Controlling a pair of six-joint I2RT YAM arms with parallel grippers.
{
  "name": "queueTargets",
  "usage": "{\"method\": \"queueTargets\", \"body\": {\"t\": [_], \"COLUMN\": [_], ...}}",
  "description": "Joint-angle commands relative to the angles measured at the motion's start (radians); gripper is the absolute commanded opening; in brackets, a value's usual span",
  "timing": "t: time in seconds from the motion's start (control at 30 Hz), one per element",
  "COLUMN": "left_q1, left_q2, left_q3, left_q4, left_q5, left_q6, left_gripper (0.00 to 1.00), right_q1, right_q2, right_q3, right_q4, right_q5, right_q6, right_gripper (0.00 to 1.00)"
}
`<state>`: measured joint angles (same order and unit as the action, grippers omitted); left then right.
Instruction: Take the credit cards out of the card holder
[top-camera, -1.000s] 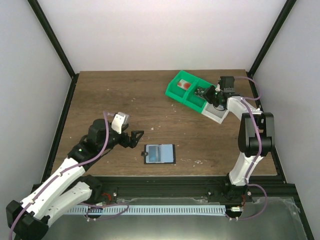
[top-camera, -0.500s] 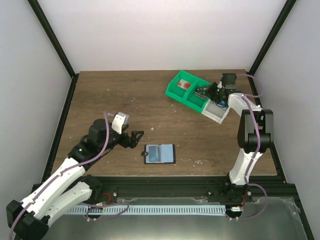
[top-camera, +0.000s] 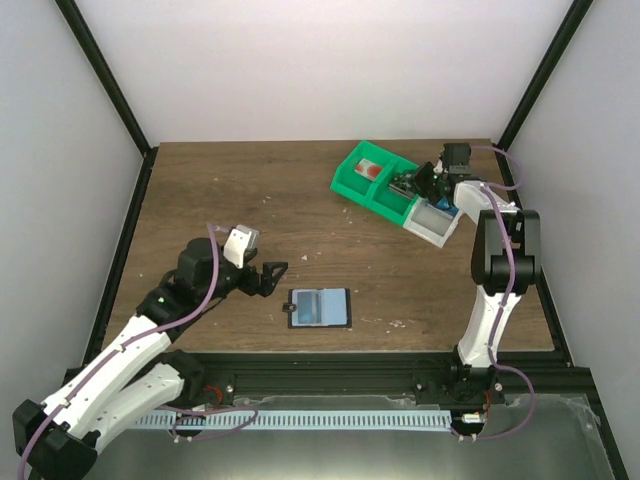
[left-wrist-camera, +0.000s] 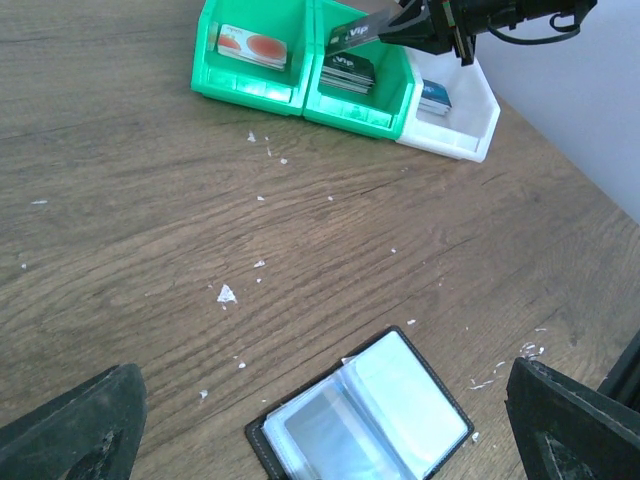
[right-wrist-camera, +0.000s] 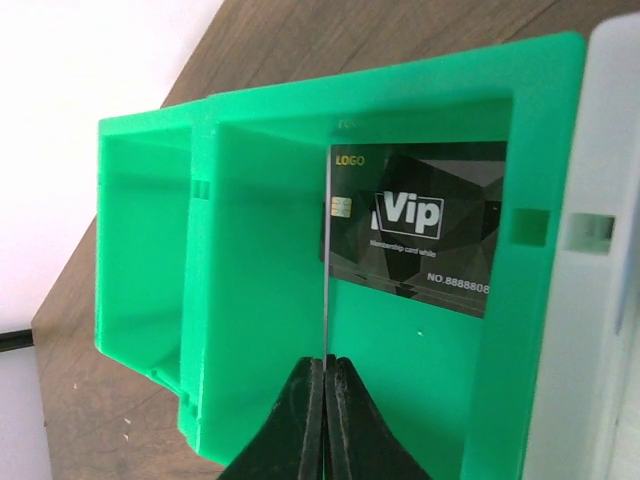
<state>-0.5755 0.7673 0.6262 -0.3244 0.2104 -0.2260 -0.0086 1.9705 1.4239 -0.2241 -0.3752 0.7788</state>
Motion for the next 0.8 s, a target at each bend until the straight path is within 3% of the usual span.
{"method": "queueTargets", "body": {"t": [0.0,0.77], "left_q1": [0.003,0.002], "left_q2": [-0.007,-0.005], "left_q3": [-0.011,-0.015], "left_q4": [0.011,0.015], "left_q5": [0.005,0.024], "left_q6": [0.016,0.013], "left_gripper": [1.00,1.00], "right_q1": [-0.014,-0.036], "right_q2": [0.030,0.105], "right_q3": [0.043,0.079], "right_q4": [0.005,0.038], "right_q5": [-0.014,-0.033], "right_q6": [0.005,0.037], "right_gripper": [0.00,0.04]}}
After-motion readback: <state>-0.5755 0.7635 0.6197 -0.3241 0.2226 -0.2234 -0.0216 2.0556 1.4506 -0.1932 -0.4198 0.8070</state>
